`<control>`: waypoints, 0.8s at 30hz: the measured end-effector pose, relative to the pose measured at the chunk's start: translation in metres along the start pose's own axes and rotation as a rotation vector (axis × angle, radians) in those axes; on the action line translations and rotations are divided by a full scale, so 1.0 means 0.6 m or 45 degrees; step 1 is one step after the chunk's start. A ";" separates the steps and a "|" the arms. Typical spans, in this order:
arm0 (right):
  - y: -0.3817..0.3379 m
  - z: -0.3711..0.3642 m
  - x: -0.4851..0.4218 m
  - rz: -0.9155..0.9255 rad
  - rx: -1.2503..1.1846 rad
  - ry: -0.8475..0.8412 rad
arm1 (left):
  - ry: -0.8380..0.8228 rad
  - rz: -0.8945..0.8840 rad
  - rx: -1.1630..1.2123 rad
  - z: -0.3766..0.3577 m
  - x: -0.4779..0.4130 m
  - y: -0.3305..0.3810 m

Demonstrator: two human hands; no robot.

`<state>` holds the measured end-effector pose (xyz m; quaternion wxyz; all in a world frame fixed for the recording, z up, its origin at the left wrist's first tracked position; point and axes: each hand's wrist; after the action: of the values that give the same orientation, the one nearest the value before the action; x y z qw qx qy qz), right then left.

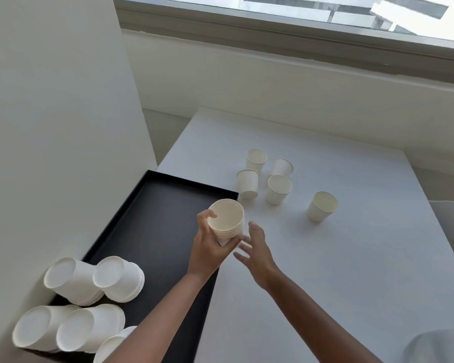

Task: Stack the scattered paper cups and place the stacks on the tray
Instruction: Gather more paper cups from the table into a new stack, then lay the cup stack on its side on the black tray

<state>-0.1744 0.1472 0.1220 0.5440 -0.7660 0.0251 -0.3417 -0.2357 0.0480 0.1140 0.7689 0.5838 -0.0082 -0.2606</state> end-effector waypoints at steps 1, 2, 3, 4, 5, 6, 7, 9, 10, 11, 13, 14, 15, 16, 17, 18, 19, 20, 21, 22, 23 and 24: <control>0.003 0.000 -0.002 -0.176 -0.145 -0.085 | -0.004 -0.003 -0.005 0.006 0.003 0.001; 0.005 -0.003 -0.002 -0.321 -0.307 -0.178 | -0.012 -0.015 -0.012 0.013 0.006 0.001; 0.005 -0.008 -0.001 -0.419 -0.451 -0.260 | -0.022 -0.044 -0.017 0.022 0.009 -0.002; 0.005 -0.012 0.000 -0.475 -0.558 -0.323 | -0.035 -0.087 -0.017 0.029 0.011 -0.005; 0.006 -0.017 0.000 -0.504 -0.625 -0.362 | -0.045 -0.128 -0.012 0.036 0.013 -0.009; 0.007 -0.022 -0.001 -0.519 -0.668 -0.384 | -0.044 -0.153 -0.007 0.042 0.014 -0.012; 0.009 -0.026 -0.002 -0.528 -0.705 -0.394 | -0.031 -0.162 0.001 0.047 0.014 -0.015; 0.012 -0.031 -0.004 -0.512 -0.742 -0.383 | 0.012 -0.152 0.028 0.057 0.013 -0.018; 0.013 -0.032 -0.006 -0.484 -0.733 -0.376 | 0.037 -0.133 0.039 0.063 0.012 -0.019; 0.013 -0.035 -0.008 -0.450 -0.703 -0.368 | 0.063 -0.107 0.051 0.072 0.011 -0.020; 0.012 -0.042 -0.010 -0.376 -0.606 -0.338 | 0.110 -0.065 0.087 0.089 0.005 -0.022; 0.013 -0.047 -0.011 -0.349 -0.552 -0.321 | 0.140 -0.058 0.094 0.101 0.002 -0.025; 0.014 -0.052 -0.011 -0.319 -0.495 -0.302 | 0.169 -0.050 0.091 0.112 -0.004 -0.027; 0.017 -0.056 -0.012 -0.277 -0.423 -0.286 | 0.192 -0.033 0.082 0.123 -0.010 -0.030; 0.021 -0.060 -0.012 -0.222 -0.326 -0.283 | 0.213 -0.007 0.064 0.135 -0.015 -0.033; 0.026 -0.066 -0.010 -0.157 -0.206 -0.292 | 0.235 0.026 0.038 0.147 -0.020 -0.039; 0.032 -0.072 -0.008 -0.086 -0.079 -0.302 | 0.250 0.066 0.007 0.158 -0.025 -0.044; 0.040 -0.079 -0.004 -0.013 0.055 -0.306 | 0.260 0.112 -0.026 0.168 -0.029 -0.050; 0.049 -0.086 0.001 0.071 0.195 -0.301 | 0.260 0.152 -0.061 0.176 -0.031 -0.055; 0.058 -0.093 0.006 0.171 0.338 -0.288 | 0.246 0.182 -0.101 0.182 -0.034 -0.060; 0.067 -0.100 0.011 0.283 0.477 -0.284 | 0.219 0.201 -0.154 0.186 -0.036 -0.065; 0.075 -0.107 0.015 0.396 0.604 -0.303 | 0.181 0.214 -0.220 0.189 -0.036 -0.069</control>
<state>-0.1879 0.0726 0.0994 0.7526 -0.6391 -0.0021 -0.1586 -0.3065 -0.0518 0.1193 0.8341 0.5295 0.0198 -0.1531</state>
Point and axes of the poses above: each hand's wrist, its own x-axis away from the middle knuckle, its own z-axis out of the back of the hand, y = z × x, and after that the axes turned 1 degree about -z, right-handed
